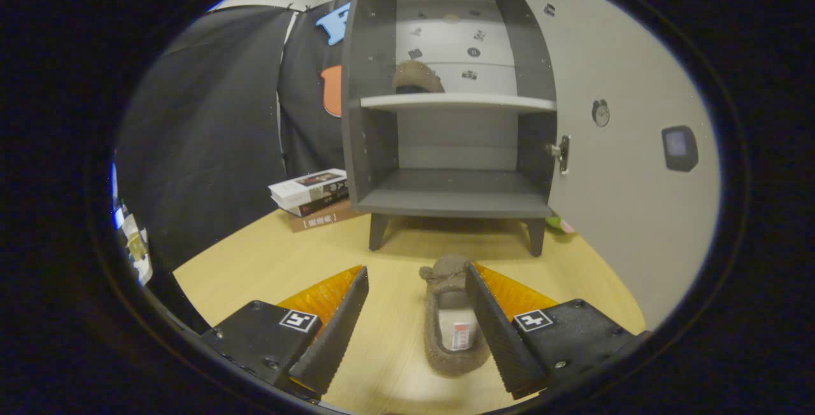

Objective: Open the shoe cabinet door, grab the shoes and put them into the shoe cabinet, then close the shoe cabinet door.

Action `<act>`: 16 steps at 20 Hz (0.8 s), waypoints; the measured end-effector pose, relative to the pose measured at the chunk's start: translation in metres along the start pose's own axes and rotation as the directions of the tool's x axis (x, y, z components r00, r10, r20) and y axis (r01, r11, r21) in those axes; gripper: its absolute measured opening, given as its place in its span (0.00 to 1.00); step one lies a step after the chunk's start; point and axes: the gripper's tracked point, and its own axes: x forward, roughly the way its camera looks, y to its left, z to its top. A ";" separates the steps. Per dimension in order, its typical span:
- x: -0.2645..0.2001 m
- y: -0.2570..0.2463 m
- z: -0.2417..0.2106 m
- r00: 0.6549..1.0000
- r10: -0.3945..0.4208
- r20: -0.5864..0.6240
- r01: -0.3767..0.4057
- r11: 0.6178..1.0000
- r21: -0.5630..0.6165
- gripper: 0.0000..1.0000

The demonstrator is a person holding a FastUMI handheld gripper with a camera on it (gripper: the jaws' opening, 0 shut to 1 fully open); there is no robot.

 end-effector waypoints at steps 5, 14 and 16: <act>0.040 -0.013 -0.034 0.990 -0.038 -0.138 0.045 0.998 0.049 0.69; 0.076 -0.020 -0.050 0.954 -0.040 -0.297 0.076 0.991 0.110 0.07; 0.066 -0.019 -0.042 0.959 -0.016 -0.283 0.055 0.990 0.129 0.06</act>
